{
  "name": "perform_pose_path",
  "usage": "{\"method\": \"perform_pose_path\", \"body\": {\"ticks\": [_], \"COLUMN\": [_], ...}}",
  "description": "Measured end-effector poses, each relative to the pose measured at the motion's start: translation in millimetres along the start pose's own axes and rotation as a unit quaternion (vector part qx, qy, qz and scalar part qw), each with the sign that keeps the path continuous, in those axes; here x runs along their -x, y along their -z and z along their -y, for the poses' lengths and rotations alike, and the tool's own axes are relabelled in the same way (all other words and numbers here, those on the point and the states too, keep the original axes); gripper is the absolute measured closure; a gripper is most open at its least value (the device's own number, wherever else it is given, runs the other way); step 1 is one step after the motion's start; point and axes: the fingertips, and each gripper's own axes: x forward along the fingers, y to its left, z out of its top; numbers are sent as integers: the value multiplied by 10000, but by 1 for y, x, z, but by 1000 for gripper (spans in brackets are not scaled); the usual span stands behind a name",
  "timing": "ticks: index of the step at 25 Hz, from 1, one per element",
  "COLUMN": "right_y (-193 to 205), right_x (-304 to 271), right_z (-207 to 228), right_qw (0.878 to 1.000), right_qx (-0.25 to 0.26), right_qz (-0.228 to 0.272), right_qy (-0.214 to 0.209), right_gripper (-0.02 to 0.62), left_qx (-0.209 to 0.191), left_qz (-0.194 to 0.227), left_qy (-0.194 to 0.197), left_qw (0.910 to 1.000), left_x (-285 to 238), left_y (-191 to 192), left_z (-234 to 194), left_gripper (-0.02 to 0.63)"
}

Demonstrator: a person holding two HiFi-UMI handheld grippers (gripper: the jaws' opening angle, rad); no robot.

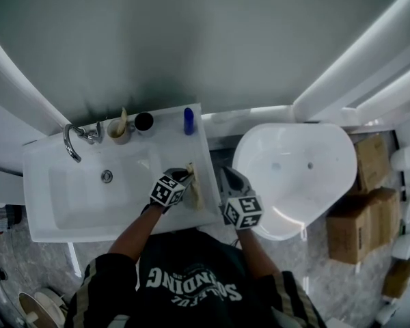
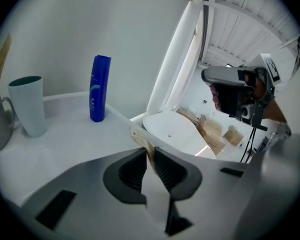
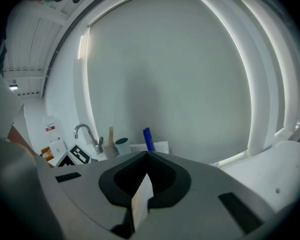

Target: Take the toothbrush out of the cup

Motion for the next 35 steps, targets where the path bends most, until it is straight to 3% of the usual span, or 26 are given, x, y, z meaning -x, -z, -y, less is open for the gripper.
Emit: {"method": "perform_pose_path", "body": {"ticks": [5, 13, 17, 20, 25, 35], "right_y": [4, 8, 6, 5, 0, -13], "right_x": [2, 1, -2, -6, -12, -30], "right_z": [2, 2, -3, -7, -15, -41], "right_qw": [10000, 9999, 9999, 9998, 9994, 9967], "right_qx": [-5, -14, 2, 24, 79, 277], "right_qz": [-60, -114, -102, -92, -64, -37], "right_qy": [31, -23, -117, -199, -328, -761], "right_gripper": [598, 598, 598, 598, 598, 598], "left_qx": [2, -117, -38, 50, 48, -44], "left_qz": [-209, -521, -361, -226, -246, 464], "left_qy": [77, -516, -652, -702, -808, -1199], "left_qw": [9998, 9972, 9972, 9973, 9964, 9917], "left_x": [-18, -20, -13, -8, 4, 52], "left_y": [11, 25, 19, 14, 15, -6], "left_z": [6, -8, -11, -15, -21, -33], "left_gripper": [570, 512, 478, 403, 402, 405]}}
